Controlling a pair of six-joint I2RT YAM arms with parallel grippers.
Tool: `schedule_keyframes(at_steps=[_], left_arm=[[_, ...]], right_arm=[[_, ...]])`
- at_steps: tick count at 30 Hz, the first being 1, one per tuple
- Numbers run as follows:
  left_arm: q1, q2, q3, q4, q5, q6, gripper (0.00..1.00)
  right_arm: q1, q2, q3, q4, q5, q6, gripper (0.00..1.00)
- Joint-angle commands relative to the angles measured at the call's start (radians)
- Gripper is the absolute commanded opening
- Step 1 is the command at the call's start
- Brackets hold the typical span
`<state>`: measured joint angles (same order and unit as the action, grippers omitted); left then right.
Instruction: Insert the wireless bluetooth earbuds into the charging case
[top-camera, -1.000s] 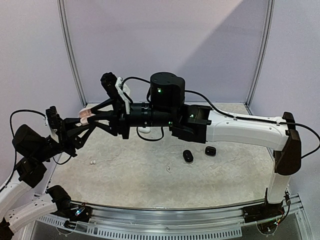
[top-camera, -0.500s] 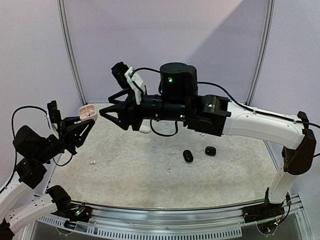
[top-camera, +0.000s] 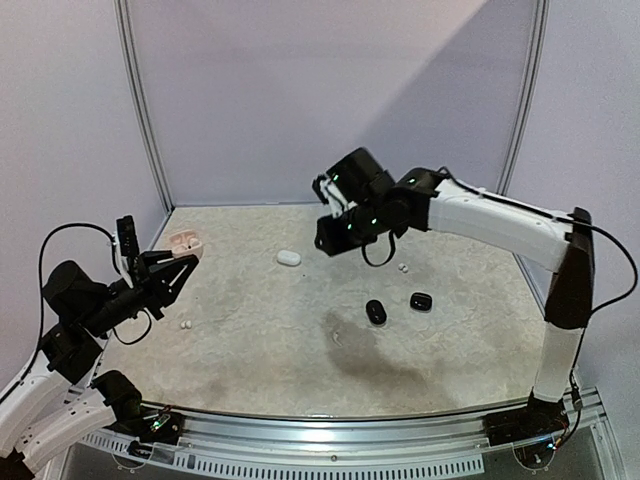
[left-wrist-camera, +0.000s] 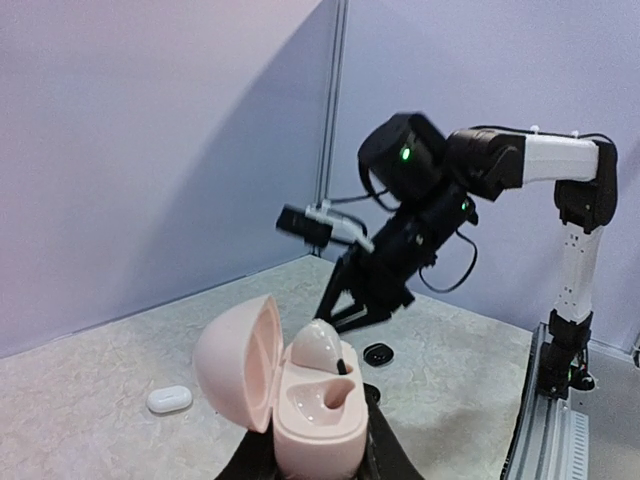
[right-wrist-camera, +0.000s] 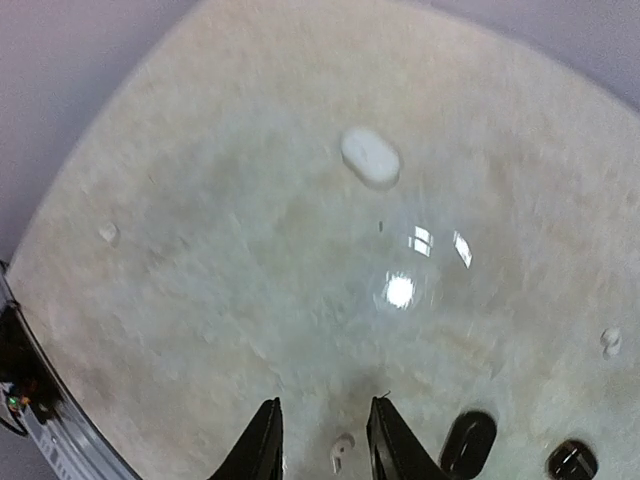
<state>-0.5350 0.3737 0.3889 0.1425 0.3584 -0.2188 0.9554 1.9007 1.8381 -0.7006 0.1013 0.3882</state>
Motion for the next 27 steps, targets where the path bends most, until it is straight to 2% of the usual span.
schedule_keyframes(at_steps=[1, 3, 8, 10, 19, 25, 27], left_arm=[[0.033, -0.018, -0.043, -0.036, 0.011, -0.011, 0.00], [0.041, -0.025, -0.053, -0.039, 0.012, -0.012, 0.00], [0.052, -0.040, -0.073, -0.041, 0.017, -0.001, 0.00], [0.053, -0.046, -0.079, -0.043, 0.016, 0.001, 0.00], [0.055, -0.060, -0.092, -0.040, 0.016, 0.006, 0.00], [0.056, -0.064, -0.093, -0.040, 0.018, 0.004, 0.00], [0.056, -0.065, -0.094, -0.040, 0.019, 0.003, 0.00]], right_arm=[[0.022, 0.135, -0.032, -0.232, -0.012, 0.107, 0.31], [0.035, 0.170, -0.045, -0.231, -0.021, 0.134, 0.34], [0.094, 0.265, -0.036, -0.247, -0.012, 0.174, 0.47], [0.108, 0.300, -0.024, -0.266, -0.015, 0.182, 0.49], [0.130, 0.379, -0.009, -0.302, 0.035, 0.251, 0.49], [0.131, 0.404, 0.004, -0.301, 0.047, 0.255, 0.42], [0.129, 0.413, 0.006, -0.297, 0.046, 0.253, 0.36]])
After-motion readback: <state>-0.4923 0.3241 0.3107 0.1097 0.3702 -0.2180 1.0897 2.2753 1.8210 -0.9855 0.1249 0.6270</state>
